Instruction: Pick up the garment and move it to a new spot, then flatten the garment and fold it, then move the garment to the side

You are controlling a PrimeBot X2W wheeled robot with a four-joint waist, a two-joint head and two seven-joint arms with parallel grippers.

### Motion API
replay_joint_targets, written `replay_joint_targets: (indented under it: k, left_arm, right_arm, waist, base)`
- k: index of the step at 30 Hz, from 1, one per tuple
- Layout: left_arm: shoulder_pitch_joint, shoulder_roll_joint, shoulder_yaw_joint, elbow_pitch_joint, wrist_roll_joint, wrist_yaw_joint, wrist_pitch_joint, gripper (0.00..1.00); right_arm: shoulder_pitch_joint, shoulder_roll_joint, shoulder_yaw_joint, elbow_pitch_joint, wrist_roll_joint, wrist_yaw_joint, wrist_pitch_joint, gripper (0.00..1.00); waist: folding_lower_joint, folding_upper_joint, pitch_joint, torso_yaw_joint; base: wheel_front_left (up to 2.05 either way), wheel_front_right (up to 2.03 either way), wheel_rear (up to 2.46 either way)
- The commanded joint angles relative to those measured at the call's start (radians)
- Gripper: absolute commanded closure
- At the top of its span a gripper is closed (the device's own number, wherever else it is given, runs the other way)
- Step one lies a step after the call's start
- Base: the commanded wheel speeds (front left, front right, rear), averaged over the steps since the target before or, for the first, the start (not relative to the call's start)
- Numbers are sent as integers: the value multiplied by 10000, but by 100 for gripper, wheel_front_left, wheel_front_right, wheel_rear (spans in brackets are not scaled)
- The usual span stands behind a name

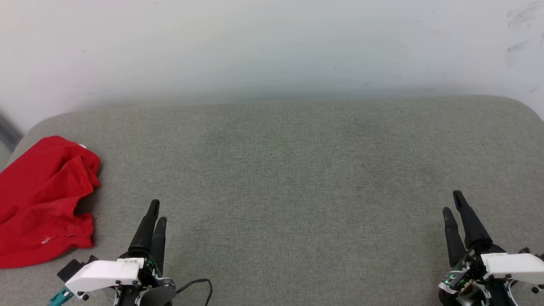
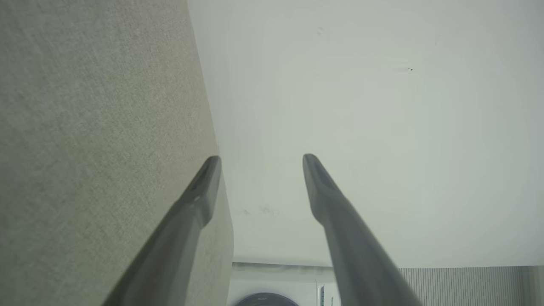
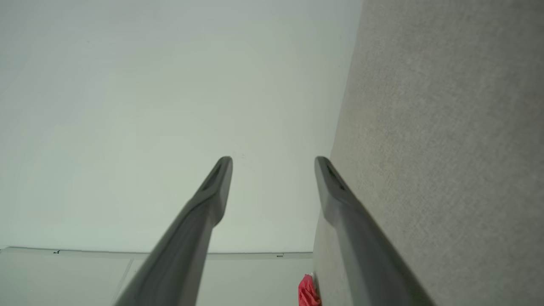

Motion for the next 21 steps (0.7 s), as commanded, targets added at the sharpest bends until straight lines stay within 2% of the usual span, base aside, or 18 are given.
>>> replay_joint_targets:
  k: [1,9,15,21]
  left_arm:
    - [-207,30,-108,-318,84,0,-114,0]
    - [-229,221,-565,-756,626,0,-513,0]
    - [-266,351,-797,-933,1539,0,-732,0]
    - [-297,269,-724,-1140,2990,0,-971,0]
  right_arm:
    - [-87,-26,80,-322,-103,2,-114,0]
    - [2,-170,363,-696,-691,2,-492,0]
    - [45,-220,414,-875,-1457,2,-704,0]
    - [126,-208,371,-1070,-2940,2,-946,0]
  waist:
    - [0,0,3,4]
    - [0,0,11,30]
    - [0,0,8,48]
    - [0,0,-2,63]
  base:
    - [0,0,0]
    - [0,0,0]
    - [0,0,0]
    - [0,0,0]
